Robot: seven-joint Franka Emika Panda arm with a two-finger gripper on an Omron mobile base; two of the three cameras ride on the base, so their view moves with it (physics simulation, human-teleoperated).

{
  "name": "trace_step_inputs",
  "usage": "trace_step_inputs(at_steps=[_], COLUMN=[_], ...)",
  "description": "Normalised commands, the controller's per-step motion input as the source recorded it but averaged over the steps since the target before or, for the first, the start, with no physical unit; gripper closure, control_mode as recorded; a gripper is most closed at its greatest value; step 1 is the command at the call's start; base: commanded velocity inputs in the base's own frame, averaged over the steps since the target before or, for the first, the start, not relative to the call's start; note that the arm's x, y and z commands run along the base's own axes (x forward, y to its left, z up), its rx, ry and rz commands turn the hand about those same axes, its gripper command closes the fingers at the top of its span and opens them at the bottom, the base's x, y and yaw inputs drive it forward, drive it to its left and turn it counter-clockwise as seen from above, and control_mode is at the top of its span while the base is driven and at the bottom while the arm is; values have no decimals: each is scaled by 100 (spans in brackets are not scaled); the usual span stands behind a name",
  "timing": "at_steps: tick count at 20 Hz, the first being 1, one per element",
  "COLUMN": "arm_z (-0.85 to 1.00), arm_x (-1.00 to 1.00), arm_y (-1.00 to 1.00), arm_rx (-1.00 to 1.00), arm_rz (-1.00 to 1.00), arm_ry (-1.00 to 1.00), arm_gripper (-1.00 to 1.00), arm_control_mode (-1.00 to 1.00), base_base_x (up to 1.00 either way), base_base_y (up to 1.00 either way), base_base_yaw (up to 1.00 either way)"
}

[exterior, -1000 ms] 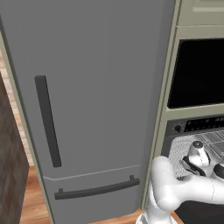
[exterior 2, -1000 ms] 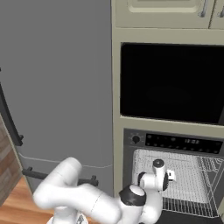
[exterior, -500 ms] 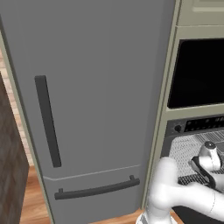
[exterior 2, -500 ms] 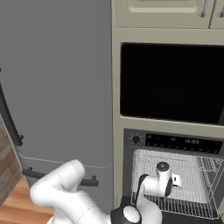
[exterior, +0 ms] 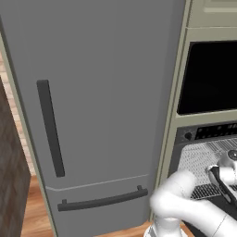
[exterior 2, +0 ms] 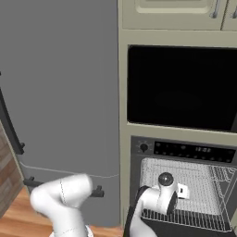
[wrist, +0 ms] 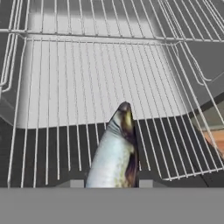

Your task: Take the fish from the oven and place it on the plate on the counter.

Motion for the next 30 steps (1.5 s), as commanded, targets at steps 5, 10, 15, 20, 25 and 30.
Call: trace_step_inputs(at_steps=[5,10,15,20,25,30], arm_z=[100,99,93,93,60,40], arm_x=[-43,-38,-5,-16,-13,-1], arm_y=[65,53,31,37,86,94], arm_rx=[0,3,4,0,2,0], arm_rz=[0,0,0,5,0,1], arm_ry=[-24,-14,-1,6,2,0], arm_gripper=[100,100,100,100,100,100], arm_control_mode=[-100,-100,-100,-100,-100,-100], base_base_x=[0,0,0,0,0,0], base_base_y=[0,0,0,0,0,0], base_base_yaw=[0,0,0,0,0,0])
